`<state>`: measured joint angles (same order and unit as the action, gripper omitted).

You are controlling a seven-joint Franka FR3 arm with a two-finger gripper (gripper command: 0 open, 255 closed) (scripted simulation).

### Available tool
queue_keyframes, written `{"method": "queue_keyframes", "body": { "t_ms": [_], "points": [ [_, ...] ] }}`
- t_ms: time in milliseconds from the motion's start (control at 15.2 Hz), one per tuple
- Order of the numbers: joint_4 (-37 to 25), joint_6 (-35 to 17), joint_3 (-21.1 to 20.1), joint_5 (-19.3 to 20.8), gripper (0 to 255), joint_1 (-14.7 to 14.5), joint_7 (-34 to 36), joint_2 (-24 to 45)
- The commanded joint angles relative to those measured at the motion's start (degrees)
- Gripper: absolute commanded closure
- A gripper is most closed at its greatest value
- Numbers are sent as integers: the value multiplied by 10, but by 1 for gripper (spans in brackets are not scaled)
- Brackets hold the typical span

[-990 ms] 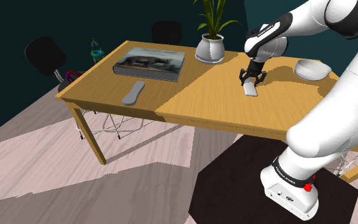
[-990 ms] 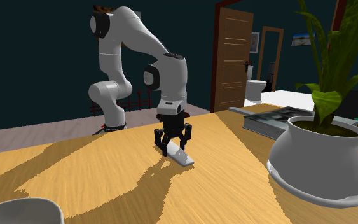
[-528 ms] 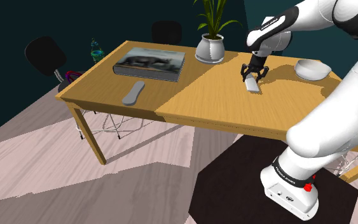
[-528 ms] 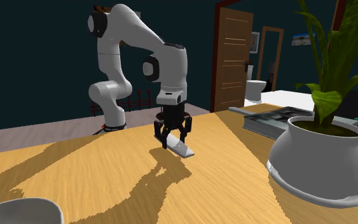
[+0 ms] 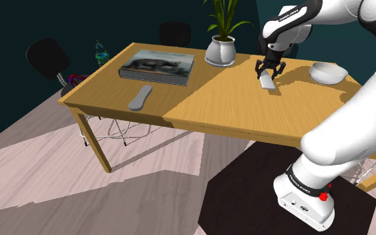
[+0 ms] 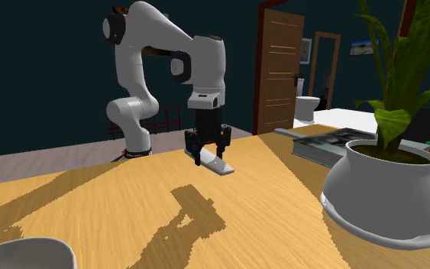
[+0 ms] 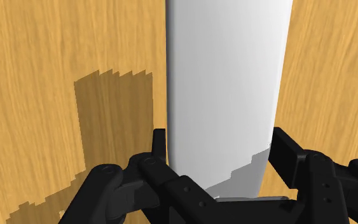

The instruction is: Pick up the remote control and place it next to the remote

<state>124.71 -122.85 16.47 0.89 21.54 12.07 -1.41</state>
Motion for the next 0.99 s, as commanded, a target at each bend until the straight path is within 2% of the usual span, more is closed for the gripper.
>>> {"method": "queue_keyframes", "body": {
  "t_ms": [0, 66, 528, 924],
  "points": [
    [-7, 16, 0, 3, 255, 0, 2, -9],
    [-9, 20, -1, 3, 255, 0, 2, -11],
    [30, 16, -55, 7, 255, -46, 106, -45],
    [38, 16, -104, 1, 255, -86, 191, -52]
  ]
}}
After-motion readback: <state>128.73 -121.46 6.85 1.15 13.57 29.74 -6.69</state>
